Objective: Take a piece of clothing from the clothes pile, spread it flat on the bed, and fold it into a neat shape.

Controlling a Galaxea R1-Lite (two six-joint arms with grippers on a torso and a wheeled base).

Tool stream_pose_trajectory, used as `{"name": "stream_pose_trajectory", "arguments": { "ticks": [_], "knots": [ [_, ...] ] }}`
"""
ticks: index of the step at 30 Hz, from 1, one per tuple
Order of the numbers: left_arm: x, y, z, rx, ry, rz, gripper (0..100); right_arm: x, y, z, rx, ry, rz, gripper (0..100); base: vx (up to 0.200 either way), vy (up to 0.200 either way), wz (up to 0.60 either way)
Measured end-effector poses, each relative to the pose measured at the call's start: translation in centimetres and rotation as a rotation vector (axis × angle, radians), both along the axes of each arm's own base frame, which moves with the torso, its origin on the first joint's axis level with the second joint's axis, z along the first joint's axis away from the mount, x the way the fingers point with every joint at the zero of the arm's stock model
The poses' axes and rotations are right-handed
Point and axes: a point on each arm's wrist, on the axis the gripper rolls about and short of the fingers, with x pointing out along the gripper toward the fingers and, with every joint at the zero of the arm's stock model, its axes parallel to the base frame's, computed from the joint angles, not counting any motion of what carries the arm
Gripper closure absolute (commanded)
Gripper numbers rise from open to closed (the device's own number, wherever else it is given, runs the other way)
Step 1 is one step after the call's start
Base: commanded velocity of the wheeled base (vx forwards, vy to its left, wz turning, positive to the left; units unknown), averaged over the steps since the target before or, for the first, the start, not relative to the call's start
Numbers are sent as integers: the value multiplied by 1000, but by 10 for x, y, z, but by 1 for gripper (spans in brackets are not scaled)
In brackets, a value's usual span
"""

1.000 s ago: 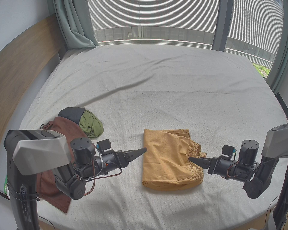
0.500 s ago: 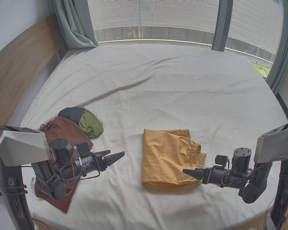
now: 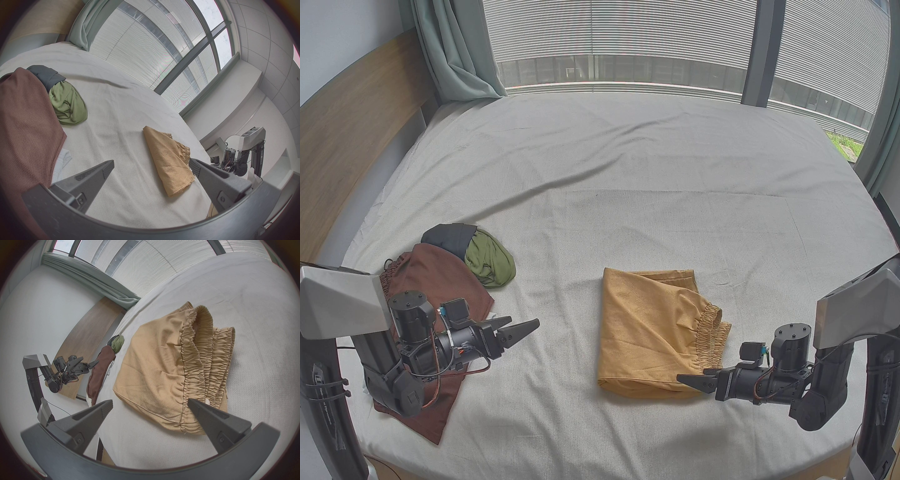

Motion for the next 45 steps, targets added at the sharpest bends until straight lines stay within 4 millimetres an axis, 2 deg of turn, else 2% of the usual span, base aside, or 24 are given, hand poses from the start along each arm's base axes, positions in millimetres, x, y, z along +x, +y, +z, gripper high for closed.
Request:
{"name": "stream_pose_trajectory", "arguments": {
  "ticks": [8, 15, 21, 34, 35, 45],
  "knots": [
    [-1, 0, -2, 3, 8, -2, 0, 8, -1, -1, 6, -17, -13, 0, 0, 0, 0],
    [-1, -2, -2, 3, 6, -5, 0, 32, -12, 24, 51, -144, -76, 0, 0, 0, 0],
    [0, -2, -2, 7, 3, -8, 0, 51, -17, 37, 75, -231, -109, 0, 0, 0, 0],
    [1, -3, -7, 18, 6, -12, 0, 77, -12, 22, 75, -261, -130, 0, 0, 0, 0],
    [1, -3, -7, 19, 6, -11, 0, 79, -11, 21, 74, -263, -137, 100, 0, 0, 0],
    [0, -3, -10, 21, 14, -13, 0, 89, -14, 12, 57, -270, -190, 100, 0, 0, 0]
  ]
}}
